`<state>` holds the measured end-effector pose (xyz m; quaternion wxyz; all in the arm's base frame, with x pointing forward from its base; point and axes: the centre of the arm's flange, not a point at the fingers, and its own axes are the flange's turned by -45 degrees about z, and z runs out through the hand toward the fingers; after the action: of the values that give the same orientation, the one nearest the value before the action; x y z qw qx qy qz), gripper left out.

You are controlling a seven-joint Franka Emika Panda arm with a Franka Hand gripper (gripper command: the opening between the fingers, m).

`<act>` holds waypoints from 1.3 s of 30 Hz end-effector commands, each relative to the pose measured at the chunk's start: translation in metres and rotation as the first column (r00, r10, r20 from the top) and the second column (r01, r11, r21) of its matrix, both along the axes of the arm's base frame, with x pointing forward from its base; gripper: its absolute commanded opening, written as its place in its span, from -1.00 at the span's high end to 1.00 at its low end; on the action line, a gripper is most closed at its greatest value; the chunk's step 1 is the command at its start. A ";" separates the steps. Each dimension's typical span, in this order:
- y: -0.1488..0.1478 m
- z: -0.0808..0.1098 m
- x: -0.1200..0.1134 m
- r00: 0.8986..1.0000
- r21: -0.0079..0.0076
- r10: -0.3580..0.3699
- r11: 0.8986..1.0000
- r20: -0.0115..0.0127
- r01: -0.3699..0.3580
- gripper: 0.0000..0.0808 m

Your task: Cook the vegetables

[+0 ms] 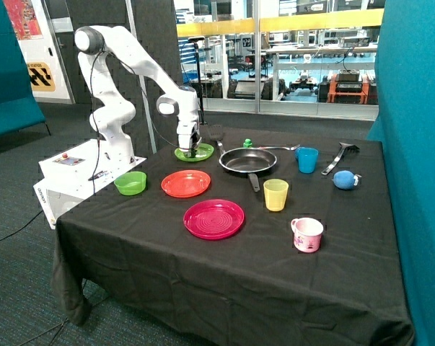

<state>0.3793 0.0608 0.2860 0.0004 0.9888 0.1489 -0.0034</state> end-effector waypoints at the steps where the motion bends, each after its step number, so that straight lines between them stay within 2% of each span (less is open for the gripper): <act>1: 0.003 -0.004 0.000 1.000 0.002 0.011 1.000 0.007 -0.011 0.76; 9: 0.002 0.005 0.002 1.000 0.002 0.015 1.000 0.007 -0.015 0.93; 21: -0.005 0.051 0.024 1.000 0.002 0.026 1.000 0.007 -0.026 0.91; 28: -0.006 0.069 0.051 1.000 0.002 0.009 1.000 0.007 -0.009 0.89; 34: -0.007 0.082 0.075 1.000 0.002 -0.018 1.000 0.007 0.018 0.79; 39: -0.006 0.092 0.106 0.999 0.002 -0.048 0.999 0.007 0.048 0.87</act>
<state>0.4432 0.0528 0.3607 -0.0035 0.9897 0.1432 0.0048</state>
